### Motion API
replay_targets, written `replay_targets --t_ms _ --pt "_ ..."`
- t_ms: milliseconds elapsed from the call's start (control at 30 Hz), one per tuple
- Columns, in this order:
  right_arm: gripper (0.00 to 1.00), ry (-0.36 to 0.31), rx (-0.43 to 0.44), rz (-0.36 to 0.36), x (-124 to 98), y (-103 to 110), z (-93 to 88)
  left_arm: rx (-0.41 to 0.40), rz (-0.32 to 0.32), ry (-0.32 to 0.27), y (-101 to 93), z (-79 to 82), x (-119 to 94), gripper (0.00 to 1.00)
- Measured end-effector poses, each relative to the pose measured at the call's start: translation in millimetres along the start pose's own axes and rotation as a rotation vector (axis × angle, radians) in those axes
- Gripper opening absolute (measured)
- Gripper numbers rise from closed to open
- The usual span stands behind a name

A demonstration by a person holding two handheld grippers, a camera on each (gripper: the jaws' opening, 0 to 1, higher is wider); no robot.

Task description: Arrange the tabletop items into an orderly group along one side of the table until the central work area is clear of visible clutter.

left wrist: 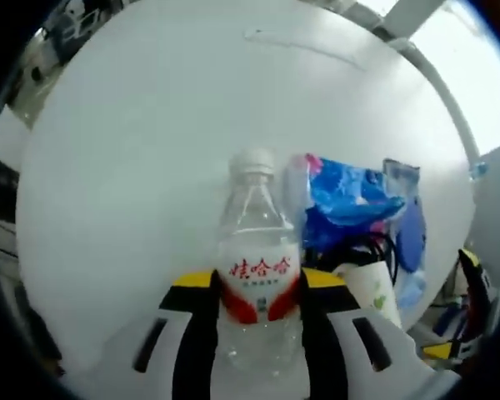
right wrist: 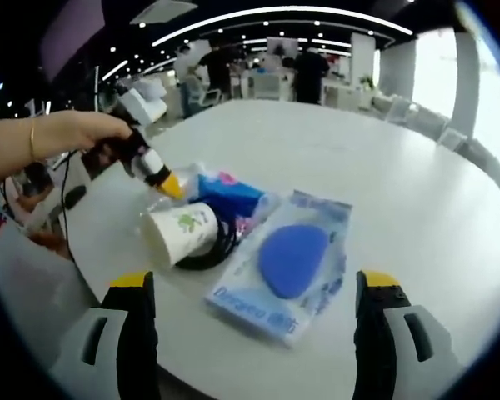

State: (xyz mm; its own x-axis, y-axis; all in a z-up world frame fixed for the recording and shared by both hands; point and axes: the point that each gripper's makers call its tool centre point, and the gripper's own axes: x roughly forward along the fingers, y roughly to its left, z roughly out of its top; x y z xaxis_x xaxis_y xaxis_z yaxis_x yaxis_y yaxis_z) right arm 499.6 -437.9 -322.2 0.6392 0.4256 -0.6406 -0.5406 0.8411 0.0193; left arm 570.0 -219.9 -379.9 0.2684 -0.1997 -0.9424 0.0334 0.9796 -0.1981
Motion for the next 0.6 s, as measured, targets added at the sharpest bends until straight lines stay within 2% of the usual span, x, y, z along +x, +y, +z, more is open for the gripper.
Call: replay_targets --t_ms 100,367,600 --pt "0.99 -0.006 0.008 0.01 -0.6 1.3 0.6 -0.007 -0.019 0.009 3.3 -5.6 -1.1 0.33" --pt "0.99 0.001 0.028 0.011 -0.8 -0.1 -1.6 -0.043 -0.072 -0.029 2.0 -15.2 -7.3 0.32" --pt "0.99 0.009 0.014 -0.001 0.1 -2.6 -2.6 -0.01 -0.092 -0.073 0.0 -9.9 -16.6 0.31"
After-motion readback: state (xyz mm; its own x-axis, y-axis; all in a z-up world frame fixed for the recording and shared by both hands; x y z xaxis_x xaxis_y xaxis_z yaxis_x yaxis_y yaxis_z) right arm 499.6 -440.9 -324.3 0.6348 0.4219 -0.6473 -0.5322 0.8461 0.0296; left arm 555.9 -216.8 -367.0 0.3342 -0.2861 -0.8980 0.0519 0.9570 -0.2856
